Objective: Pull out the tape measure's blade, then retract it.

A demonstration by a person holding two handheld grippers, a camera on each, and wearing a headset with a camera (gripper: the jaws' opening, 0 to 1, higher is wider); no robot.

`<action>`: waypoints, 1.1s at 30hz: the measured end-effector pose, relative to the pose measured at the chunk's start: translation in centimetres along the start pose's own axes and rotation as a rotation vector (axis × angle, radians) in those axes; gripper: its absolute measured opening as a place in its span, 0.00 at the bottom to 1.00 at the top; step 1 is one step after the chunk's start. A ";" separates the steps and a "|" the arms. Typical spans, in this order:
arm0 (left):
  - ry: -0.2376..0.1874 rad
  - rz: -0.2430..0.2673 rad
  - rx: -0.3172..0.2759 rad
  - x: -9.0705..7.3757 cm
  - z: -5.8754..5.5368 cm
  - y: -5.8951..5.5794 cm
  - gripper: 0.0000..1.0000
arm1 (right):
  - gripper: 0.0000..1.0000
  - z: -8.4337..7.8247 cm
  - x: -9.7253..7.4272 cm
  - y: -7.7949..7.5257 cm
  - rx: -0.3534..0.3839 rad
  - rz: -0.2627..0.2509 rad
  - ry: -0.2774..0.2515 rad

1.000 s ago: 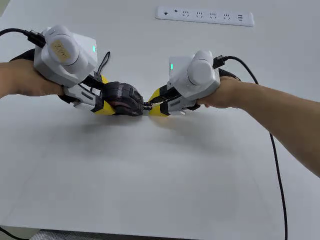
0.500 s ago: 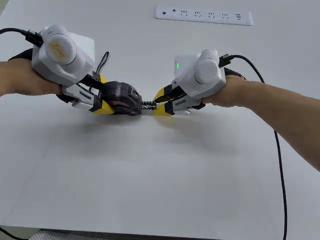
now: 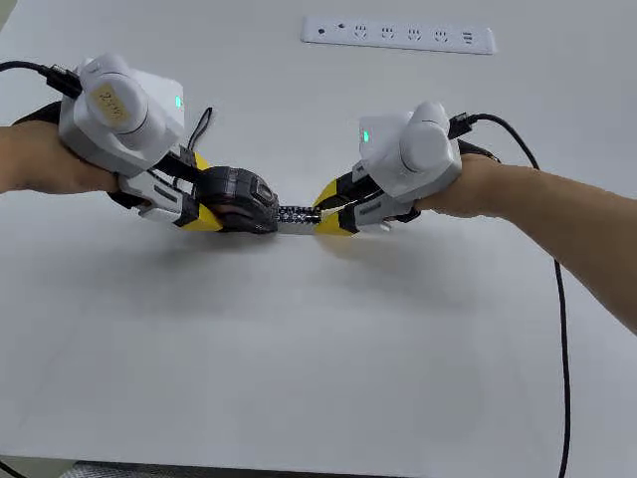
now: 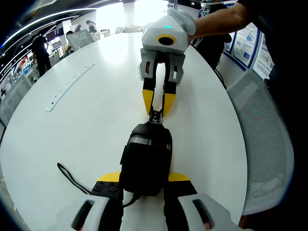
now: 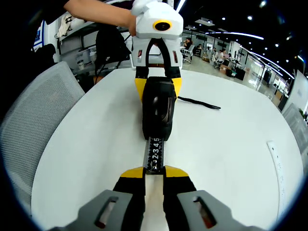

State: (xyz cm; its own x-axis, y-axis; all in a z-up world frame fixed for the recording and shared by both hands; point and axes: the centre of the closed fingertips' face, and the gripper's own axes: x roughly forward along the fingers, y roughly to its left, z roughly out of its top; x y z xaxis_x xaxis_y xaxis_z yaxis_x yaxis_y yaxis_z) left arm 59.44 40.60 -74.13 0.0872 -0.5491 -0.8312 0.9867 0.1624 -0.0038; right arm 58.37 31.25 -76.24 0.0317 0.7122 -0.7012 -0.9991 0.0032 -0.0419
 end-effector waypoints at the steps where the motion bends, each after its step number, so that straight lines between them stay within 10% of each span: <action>1: 0.000 0.000 0.000 0.0 0.0 0.0 0.29 | 0.11 0.0 0.0 0.0 -0.001 0.000 0.001; 33: -0.007 0.001 -0.007 0.1 0.2 0.0 0.29 | 0.11 -3.5 -3.4 0.1 0.005 0.000 0.042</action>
State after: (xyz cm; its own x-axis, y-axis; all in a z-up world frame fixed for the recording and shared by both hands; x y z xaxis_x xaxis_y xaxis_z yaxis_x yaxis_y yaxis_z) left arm 59.42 40.44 -74.10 0.0888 -0.5547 -0.8273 0.9857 0.1684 -0.0072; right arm 58.21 26.35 -76.34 0.0329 0.6820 -0.7306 -0.9992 0.0072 -0.0383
